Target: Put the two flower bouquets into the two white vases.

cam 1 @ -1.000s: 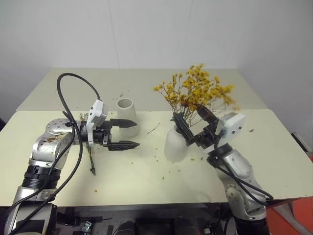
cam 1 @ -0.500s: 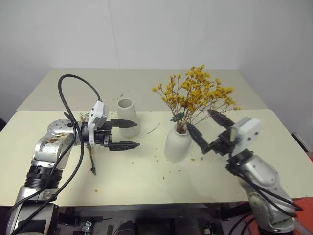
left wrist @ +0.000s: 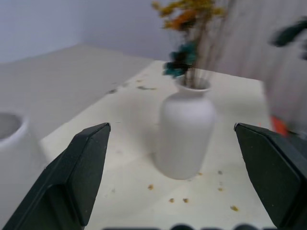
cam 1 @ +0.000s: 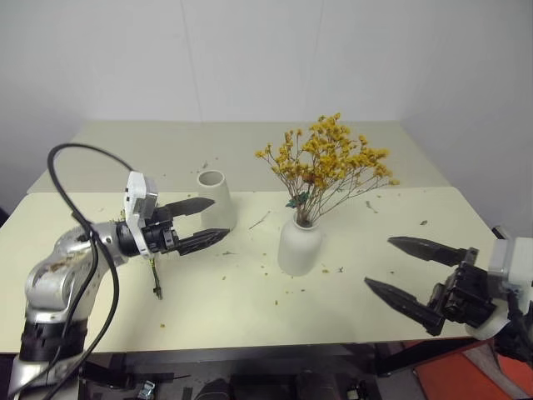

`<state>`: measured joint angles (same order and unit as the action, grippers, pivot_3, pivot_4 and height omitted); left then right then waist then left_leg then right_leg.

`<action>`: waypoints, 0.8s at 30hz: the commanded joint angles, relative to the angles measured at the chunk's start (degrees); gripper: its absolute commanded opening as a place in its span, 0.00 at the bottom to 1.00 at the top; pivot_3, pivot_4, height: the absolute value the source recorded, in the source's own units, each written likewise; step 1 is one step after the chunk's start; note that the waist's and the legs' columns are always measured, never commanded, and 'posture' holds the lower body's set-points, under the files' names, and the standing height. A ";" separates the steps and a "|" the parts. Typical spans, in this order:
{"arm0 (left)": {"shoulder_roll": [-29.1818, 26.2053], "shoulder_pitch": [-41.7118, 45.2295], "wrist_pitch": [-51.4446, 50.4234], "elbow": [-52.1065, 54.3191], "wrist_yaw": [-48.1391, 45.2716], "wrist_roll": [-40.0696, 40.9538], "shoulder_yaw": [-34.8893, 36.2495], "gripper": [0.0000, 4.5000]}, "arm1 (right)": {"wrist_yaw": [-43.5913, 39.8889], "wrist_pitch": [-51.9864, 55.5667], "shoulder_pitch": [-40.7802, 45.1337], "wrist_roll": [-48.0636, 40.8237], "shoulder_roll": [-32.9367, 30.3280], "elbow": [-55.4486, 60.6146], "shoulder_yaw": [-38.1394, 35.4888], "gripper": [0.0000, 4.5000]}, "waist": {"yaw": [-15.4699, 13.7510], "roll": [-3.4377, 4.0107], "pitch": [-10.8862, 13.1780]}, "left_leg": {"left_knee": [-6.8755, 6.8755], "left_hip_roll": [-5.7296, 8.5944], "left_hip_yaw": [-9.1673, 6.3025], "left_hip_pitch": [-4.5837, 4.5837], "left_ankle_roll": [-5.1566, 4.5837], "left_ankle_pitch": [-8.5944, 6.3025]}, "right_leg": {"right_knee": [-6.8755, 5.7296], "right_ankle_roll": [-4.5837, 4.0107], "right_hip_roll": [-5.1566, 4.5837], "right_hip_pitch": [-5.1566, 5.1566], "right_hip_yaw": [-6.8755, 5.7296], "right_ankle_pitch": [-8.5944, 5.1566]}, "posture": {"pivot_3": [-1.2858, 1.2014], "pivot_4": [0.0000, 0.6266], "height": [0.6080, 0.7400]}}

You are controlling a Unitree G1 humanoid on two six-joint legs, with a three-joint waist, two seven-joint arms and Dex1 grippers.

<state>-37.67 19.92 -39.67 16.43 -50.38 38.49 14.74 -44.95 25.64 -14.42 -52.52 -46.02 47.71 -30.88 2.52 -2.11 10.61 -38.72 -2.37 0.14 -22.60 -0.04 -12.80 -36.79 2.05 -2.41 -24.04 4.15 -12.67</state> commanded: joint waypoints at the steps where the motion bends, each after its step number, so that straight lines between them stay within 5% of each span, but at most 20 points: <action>1: 1.49 -0.07 -7.01 7.02 14.70 -0.67 2.89 1.00 | 0.29 1.86 3.97 -1.47 -3.10 1.46 3.95 0.99 | -0.15 -0.05 -0.02 | 0.00 0.02 -0.01 -0.01 0.00 0.00 | 0.00 -0.01 0.00 -0.02 -0.01 0.00 | 0.52 0.24 1.00; 9: 7.98 0.58 -25.38 15.15 41.97 -4.33 6.93 1.00 | -4.05 2.59 13.06 3.89 -7.48 -4.04 14.47 0.99 | -0.48 -0.07 -0.03 | 0.01 0.20 -0.09 -0.39 0.00 0.00 | 0.18 0.35 -0.05 -0.22 -0.01 0.18 | 0.52 0.24 1.00; 17: 16.08 2.82 -45.05 23.37 53.20 -5.77 14.81 1.00 | -6.30 1.95 15.70 6.67 -7.14 -6.40 17.32 0.99 | -0.84 -0.10 -0.03 | -0.04 0.27 -0.15 -0.45 0.01 0.00 | 0.21 0.40 -0.08 -0.21 -0.04 0.21 | 0.52 0.24 1.00; 24: 19.36 6.96 -47.80 18.83 58.24 -14.31 18.22 1.00 | -5.33 1.86 14.72 8.08 -5.43 -5.37 17.88 0.99 | -1.37 -0.22 -0.05 | -0.06 0.32 -0.19 -0.34 0.01 0.00 | 0.16 0.41 -0.07 -0.15 -0.02 0.22 | 0.52 0.24 1.00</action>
<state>-18.26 25.54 -87.45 35.73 7.36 25.96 31.29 -50.62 28.22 0.37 -44.51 -51.69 40.88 -12.23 1.15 -2.34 10.56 -38.78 -2.05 -0.05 -22.95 -0.03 -12.80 -36.62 2.46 -2.48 -24.20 4.12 -12.44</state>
